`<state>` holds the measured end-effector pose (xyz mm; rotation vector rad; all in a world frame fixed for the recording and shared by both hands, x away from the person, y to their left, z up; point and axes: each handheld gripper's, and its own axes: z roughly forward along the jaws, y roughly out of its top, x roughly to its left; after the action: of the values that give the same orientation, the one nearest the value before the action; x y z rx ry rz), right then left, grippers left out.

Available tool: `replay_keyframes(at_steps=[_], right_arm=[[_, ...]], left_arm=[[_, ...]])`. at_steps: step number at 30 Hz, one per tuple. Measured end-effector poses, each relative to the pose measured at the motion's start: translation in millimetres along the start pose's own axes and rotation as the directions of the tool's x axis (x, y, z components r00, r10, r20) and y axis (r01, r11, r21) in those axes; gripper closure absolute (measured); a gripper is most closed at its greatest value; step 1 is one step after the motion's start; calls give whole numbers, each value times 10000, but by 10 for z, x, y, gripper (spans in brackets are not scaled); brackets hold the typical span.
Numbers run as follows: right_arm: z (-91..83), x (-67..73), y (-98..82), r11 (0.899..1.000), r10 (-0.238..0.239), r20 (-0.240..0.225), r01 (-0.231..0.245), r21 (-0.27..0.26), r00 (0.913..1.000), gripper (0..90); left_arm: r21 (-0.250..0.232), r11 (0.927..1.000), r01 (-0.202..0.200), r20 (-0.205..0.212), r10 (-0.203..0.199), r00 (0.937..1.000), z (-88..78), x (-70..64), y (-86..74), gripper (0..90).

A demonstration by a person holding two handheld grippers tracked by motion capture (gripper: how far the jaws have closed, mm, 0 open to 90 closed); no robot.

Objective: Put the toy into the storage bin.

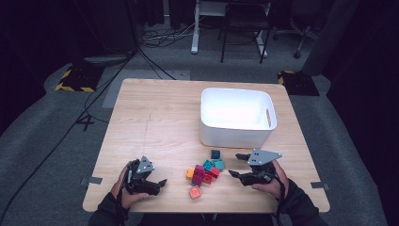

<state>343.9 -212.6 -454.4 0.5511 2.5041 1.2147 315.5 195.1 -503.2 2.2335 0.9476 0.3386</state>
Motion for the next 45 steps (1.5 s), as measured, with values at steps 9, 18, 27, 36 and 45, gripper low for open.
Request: replay_keyframes(at_steps=[9, 18, 27, 36, 45], right_arm=[[226, 36, -60, 9987, -282, -209, 291, 414, 9994, 347], [458, -23, -89, 9960, -162, -288, 186, 868, 9995, 368], [599, -5, -44, 9952, -34, -458, 78, 971, 9989, 345], [703, 7, -19, 9949, -181, -407, 220, 983, 9990, 414], [714, 24, -4, 9952, -5, -406, 45, 975, 9992, 519]], left_arm=[[-15, 10000, 15, -7, -15, 10000, 1, -2, -1, 111], [-9, 10000, 24, -3, -24, 10000, 0, -2, -1, 111], [11, 10000, -5, -2, 5, 10000, -1, 0, -1, 111], [10, 10000, -9, -1, 9, 10000, -1, 0, -1, 111], [-2, 10000, 8, -5, -8, 10000, 0, -1, -1, 111]])
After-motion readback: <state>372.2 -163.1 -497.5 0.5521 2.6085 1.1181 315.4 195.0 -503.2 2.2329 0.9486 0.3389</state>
